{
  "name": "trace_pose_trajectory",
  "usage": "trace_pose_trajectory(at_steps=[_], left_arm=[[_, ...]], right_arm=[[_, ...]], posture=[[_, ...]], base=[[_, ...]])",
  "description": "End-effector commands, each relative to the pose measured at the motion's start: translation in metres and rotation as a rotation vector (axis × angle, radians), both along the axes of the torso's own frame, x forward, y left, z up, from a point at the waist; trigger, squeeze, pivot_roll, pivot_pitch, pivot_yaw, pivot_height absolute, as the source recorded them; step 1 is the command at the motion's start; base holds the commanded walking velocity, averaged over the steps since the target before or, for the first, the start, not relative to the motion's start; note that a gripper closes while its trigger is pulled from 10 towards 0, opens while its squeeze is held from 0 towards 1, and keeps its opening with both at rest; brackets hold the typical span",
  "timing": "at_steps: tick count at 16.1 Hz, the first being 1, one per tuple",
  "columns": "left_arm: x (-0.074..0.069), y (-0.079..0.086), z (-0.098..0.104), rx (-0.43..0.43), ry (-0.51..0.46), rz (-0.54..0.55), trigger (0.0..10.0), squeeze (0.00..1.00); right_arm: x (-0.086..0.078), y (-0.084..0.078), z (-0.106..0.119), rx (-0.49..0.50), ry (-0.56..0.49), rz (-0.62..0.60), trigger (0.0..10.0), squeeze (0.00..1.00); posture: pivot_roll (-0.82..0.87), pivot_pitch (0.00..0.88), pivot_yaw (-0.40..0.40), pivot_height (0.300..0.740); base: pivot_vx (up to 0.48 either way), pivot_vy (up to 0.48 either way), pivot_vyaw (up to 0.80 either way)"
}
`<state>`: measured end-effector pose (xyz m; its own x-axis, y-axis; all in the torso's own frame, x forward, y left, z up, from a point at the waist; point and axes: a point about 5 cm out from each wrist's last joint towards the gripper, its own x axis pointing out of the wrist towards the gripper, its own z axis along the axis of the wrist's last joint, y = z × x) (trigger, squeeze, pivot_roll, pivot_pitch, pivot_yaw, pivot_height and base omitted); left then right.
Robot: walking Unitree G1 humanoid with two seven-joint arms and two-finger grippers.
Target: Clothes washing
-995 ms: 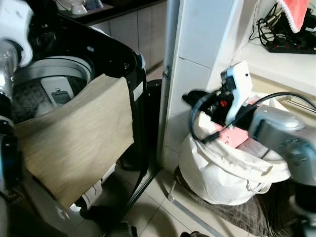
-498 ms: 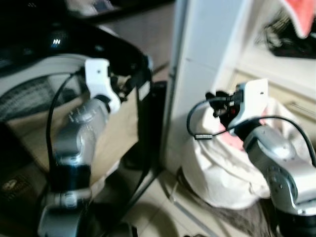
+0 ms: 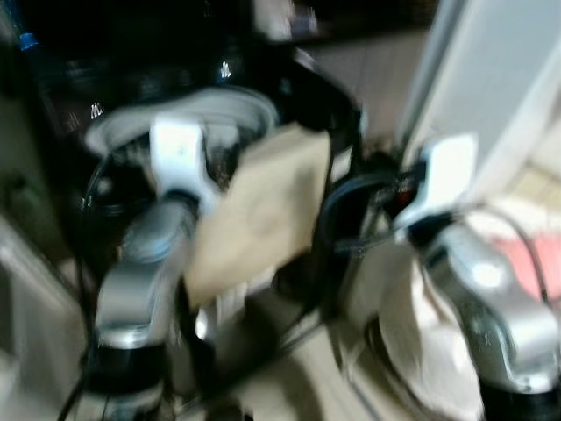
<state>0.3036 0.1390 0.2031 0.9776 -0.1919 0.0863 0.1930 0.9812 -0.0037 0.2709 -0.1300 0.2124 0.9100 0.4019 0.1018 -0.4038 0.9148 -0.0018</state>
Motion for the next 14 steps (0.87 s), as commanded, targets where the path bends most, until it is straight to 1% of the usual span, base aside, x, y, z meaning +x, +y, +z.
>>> trace_pose_trajectory(at_steps=[1,4,6,7,8,9,10,11,13,14], left_arm=[[-0.004,-0.01,0.007,0.008,-0.03,-0.027,10.0,0.0],[-0.011,-0.008,-0.001,0.032,-0.011,-0.005,10.0,0.0],[-0.012,-0.005,-0.005,0.046,0.0,0.012,10.0,0.0],[-0.012,-0.003,-0.006,0.049,0.004,0.02,10.0,0.0],[-0.012,-0.002,-0.01,0.056,0.026,0.023,10.0,0.0],[-0.011,0.0,-0.015,0.047,0.05,0.028,10.0,0.0],[-0.011,0.0,-0.017,0.065,0.054,0.024,10.0,0.0],[-0.011,-0.003,-0.023,0.08,0.083,-0.005,10.0,0.0],[-0.01,-0.006,-0.031,0.097,0.102,-0.025,10.0,0.0],[-0.009,-0.007,-0.033,0.104,0.107,-0.023,10.0,0.0]], right_arm=[[0.0,-0.006,0.003,-0.006,-0.027,-0.026,10.0,0.0],[0.001,-0.006,-0.001,0.016,-0.016,-0.016,10.0,0.0],[0.001,-0.004,-0.008,0.02,0.007,0.003,10.0,0.0],[0.001,-0.003,-0.012,0.016,0.017,0.008,10.0,0.0],[0.0,-0.004,-0.017,0.057,0.054,-0.005,10.0,0.0],[0.0,-0.004,-0.021,0.058,0.069,0.001,10.0,0.0],[-0.001,-0.004,-0.025,0.06,0.086,-0.002,10.0,0.0],[-0.001,-0.004,-0.032,0.07,0.117,-0.021,10.0,0.0],[-0.001,-0.005,-0.047,0.058,0.173,-0.073,10.0,0.0],[-0.001,-0.004,-0.051,0.06,0.184,-0.088,10.0,0.0]], posture=[[-0.05,0.0,0.025,0.74],[-0.04,0.0,0.02,0.74],[-0.04,0.0,0.018,0.74],[-0.04,0.0,0.018,0.74],[-0.04,0.0,0.019,0.74],[-0.04,0.0,0.021,0.74],[-0.04,0.0,0.022,0.74],[-0.04,0.0,0.022,0.74],[-0.05,0.0,0.025,0.74],[-0.05,0.0,0.029,0.74]], base=[[0.0,-0.48,0.8],[0.0,-0.48,0.8],[0.0,-0.48,0.8],[0.0,-0.315,0.0],[0.0,0.0,0.0],[0.0,0.0,0.0],[0.0,0.0,0.0],[0.0,0.0,0.0],[0.0,0.0,0.0],[-0.292,0.0,0.0]])
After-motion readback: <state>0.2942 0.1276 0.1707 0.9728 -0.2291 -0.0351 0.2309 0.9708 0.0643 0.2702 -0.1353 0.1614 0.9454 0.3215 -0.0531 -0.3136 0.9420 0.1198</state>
